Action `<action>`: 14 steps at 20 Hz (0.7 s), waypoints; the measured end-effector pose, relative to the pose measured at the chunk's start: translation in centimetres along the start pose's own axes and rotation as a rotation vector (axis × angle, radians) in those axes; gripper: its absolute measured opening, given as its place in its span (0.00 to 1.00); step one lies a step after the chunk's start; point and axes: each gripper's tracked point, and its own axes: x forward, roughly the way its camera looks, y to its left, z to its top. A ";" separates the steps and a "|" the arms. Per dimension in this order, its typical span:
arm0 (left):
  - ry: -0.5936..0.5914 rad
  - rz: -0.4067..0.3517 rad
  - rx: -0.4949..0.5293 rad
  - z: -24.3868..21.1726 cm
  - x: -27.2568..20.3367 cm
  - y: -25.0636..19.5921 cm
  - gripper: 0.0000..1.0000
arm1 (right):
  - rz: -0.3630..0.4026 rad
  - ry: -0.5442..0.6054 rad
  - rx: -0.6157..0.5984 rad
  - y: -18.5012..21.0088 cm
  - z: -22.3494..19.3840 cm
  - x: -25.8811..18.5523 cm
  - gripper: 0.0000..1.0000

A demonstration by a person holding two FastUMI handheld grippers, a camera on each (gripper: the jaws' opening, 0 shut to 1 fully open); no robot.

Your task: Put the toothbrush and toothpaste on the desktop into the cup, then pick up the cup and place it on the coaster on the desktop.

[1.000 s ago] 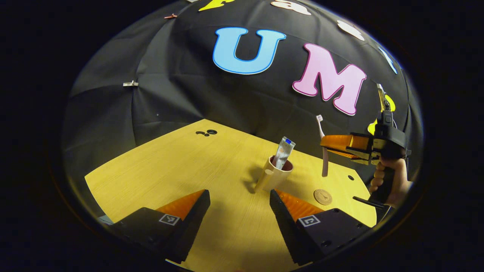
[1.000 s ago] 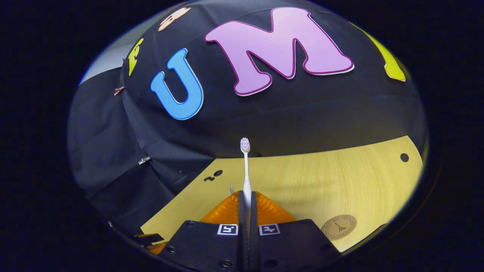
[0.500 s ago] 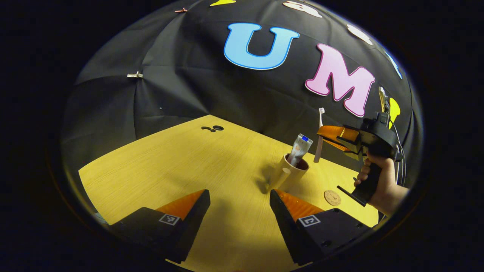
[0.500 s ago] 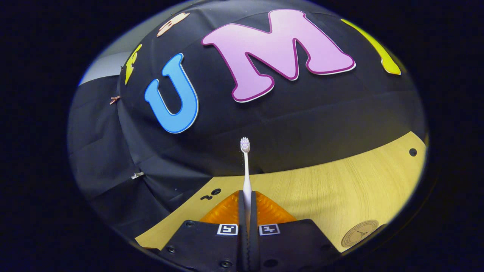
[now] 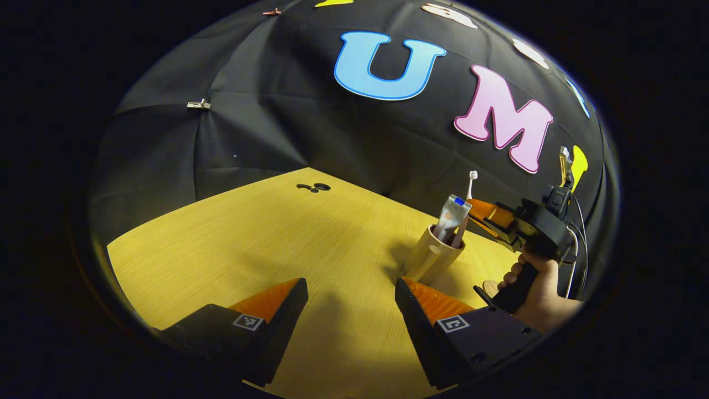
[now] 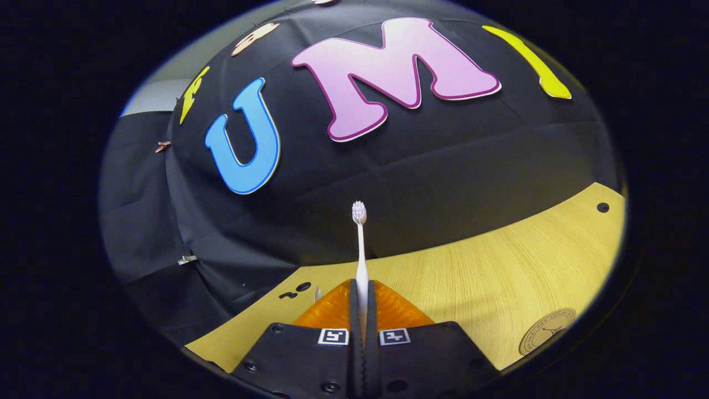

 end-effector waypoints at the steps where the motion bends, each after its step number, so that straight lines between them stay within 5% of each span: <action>1: 0.000 0.001 0.000 0.0 0.0 0.0 0.98 | -0.004 0.002 -0.009 0.0 -0.5 0.0 0.05; 7: 0.004 -0.019 0.037 0.2 0.5 -1.5 0.98 | -0.011 0.025 -0.046 -0.2 -1.4 -1.7 0.15; 11: 0.025 -0.067 0.081 0.7 0.9 -3.4 0.98 | -0.059 0.041 -0.065 -3.9 0.2 -4.1 0.68; 12: 0.038 -0.081 0.099 0.4 1.2 -3.3 0.98 | -0.080 0.049 -0.059 -5.2 0.6 -5.0 0.90; 14: 0.058 -0.109 0.139 0.7 1.6 -4.2 0.98 | -0.131 0.065 -0.051 -8.1 1.6 -6.5 0.99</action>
